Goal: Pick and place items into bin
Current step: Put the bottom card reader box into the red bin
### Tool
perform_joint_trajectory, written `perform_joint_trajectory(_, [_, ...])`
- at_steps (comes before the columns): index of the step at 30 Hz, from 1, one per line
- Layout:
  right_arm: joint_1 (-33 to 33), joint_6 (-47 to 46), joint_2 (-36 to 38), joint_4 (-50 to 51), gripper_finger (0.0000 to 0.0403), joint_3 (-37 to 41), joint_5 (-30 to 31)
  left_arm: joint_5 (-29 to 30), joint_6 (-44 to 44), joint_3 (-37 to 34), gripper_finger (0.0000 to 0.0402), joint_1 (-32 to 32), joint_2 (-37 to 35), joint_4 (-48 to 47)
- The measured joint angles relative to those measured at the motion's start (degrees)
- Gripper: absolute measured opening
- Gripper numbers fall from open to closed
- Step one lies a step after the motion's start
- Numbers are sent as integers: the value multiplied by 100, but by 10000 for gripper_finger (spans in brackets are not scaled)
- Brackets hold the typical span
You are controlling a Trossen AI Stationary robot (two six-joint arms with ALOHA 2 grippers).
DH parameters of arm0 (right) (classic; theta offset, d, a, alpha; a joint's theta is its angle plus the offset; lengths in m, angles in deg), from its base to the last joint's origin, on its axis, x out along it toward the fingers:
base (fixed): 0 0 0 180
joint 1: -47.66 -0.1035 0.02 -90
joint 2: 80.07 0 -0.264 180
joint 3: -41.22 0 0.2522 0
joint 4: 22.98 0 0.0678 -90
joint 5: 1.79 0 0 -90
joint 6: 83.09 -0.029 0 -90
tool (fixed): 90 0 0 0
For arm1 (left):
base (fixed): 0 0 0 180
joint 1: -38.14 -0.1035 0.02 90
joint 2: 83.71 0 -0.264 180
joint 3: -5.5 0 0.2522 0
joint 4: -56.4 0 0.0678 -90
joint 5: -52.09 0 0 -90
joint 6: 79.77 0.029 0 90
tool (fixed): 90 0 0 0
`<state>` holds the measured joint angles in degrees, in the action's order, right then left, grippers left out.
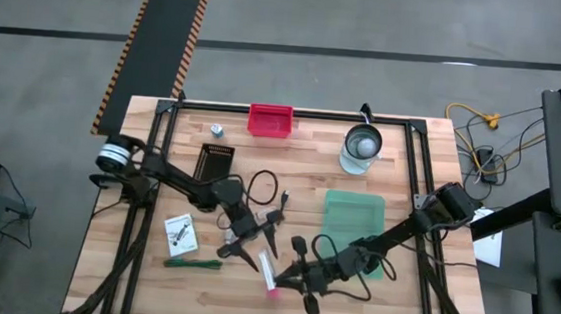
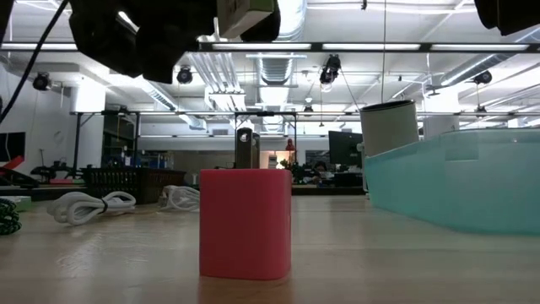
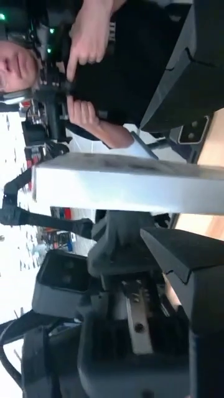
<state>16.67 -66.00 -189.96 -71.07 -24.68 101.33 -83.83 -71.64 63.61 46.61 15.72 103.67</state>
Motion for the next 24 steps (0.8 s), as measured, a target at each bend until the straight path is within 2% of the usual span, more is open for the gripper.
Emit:
perform_joint_trajectory(5, [31,-23,0,-2,8,0,40,-10,418,17,245,29,55,-61])
perform_joint_trajectory(8, [36,-20,0,-4,8,0,48,-10,718,17,230,55,49,-66])
perform_joint_trajectory(13, [33,-23,32,-7,8,0,48,-8,878,24,172,60,12,-63])
perform_joint_trajectory(21, [25,-18,79,25,9,1,31,-32,750,56,41,62,-4,-315])
perform_joint_trajectory(24, [25,-15,79,80,11,3,31,-62,833,75,30,60,-14,-517])
